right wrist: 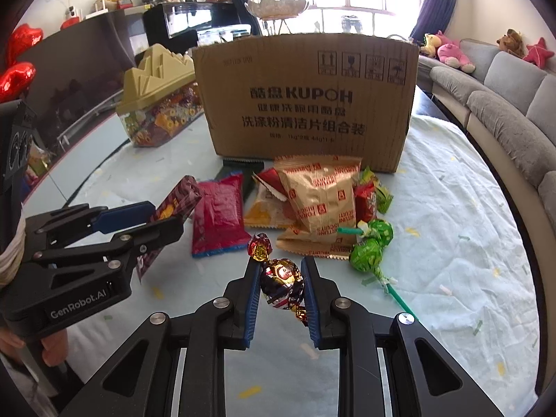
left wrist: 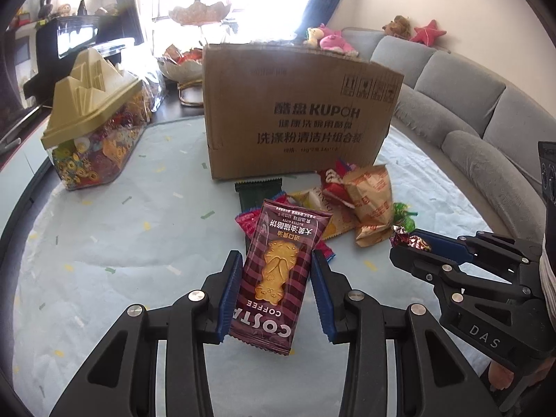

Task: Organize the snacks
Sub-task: 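Carry both items over the cardboard box and open both tools to drop them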

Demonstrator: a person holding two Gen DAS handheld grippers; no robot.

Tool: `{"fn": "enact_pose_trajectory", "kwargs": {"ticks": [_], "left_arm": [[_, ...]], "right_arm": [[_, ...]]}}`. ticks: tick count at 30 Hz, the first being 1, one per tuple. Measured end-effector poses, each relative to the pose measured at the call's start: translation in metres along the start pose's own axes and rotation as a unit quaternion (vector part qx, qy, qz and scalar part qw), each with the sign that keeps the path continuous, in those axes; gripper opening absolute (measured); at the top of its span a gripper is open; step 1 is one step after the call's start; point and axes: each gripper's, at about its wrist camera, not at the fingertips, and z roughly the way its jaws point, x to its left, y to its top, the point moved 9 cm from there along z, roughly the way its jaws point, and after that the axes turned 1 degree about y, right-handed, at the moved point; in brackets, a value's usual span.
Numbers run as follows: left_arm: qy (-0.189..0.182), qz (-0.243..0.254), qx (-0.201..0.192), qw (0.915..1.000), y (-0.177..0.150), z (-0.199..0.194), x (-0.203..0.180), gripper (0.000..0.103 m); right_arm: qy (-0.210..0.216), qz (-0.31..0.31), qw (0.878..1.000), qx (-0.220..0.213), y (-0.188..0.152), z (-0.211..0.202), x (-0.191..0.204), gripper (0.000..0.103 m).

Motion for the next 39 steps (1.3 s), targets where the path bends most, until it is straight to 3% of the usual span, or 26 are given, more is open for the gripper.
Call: {"fn": "enact_pose_trajectory", "kwargs": {"ticks": [10,20,29,39], "left_arm": [[0.01,-0.009,-0.043,0.999,0.033,-0.024,0.0,0.04],[0.017,-0.007,-0.095,0.9954,0.1,-0.037,0.004,0.04],[0.004,-0.01,-0.101,0.9949,0.165,-0.03,0.007,0.04],[0.009,-0.009,-0.065,0.9978,0.221,0.006,0.017,0.04]], "right_arm": [[0.001,0.006,0.999,-0.05,0.034,-0.027,-0.001,0.025],[-0.009,0.011,0.995,-0.095,0.092,-0.04,-0.017,0.025],[-0.029,0.018,0.99,-0.135,0.157,-0.05,-0.036,0.025],[-0.031,0.022,0.994,-0.1,0.208,-0.018,-0.054,0.025]]}}
